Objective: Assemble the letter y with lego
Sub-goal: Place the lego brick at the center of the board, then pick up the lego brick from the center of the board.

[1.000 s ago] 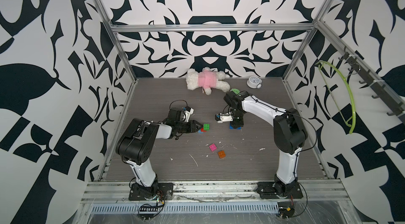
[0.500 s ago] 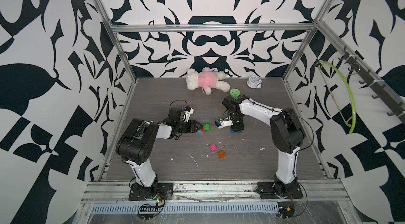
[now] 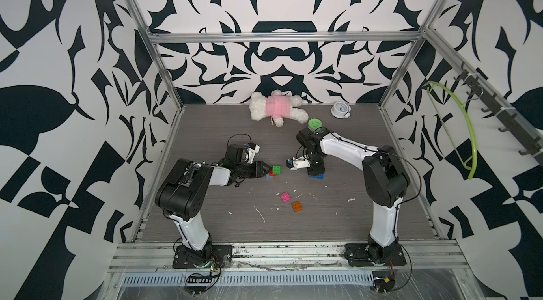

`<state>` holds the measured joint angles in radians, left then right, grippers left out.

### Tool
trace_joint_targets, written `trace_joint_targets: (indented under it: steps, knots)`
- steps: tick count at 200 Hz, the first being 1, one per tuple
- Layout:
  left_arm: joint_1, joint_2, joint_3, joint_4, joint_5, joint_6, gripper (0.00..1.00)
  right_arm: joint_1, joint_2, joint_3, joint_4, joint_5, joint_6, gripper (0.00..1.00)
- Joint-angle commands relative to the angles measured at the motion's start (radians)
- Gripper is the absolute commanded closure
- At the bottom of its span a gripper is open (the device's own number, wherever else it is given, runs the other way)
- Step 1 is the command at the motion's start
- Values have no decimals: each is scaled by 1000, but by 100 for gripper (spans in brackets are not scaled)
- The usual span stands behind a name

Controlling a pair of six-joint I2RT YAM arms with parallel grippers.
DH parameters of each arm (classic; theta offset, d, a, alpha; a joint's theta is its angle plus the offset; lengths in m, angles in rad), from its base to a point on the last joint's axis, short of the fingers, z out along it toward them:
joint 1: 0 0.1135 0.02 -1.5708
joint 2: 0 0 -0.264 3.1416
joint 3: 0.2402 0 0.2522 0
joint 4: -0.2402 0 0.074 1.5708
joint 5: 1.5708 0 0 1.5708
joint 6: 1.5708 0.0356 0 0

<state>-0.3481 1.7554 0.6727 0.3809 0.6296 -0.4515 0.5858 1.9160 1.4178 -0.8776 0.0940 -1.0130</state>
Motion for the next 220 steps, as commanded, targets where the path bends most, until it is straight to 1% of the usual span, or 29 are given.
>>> trace_joint_targets:
  steps: [1, 20, 39, 64, 107, 167, 188, 220]
  knots:
    - [11, 51, -48, -139, -99, 28, 50, 55, -144, -30, 33, -50, 22, 51]
    - [11, 50, -48, -139, -98, 28, 50, 130, -205, -82, 73, -76, 7, 51]
    - [11, 52, -48, -136, -98, 28, 50, 196, -232, -124, 107, -122, -26, 53]
    - [11, 51, -47, -136, -97, 27, 50, 241, -231, -154, 155, -178, -48, 54]
    - [11, 52, -47, -137, -97, 28, 50, 283, -159, -122, 139, -219, -55, 54]
    - [11, 54, -46, -136, -93, 28, 50, 303, -82, -53, 100, -258, -90, 54]
    - [11, 53, -46, -137, -94, 28, 50, 310, -66, -27, 67, -288, -98, 54]
    - [11, 53, -46, -138, -91, 28, 50, 316, -46, -11, 10, -283, -128, 54]
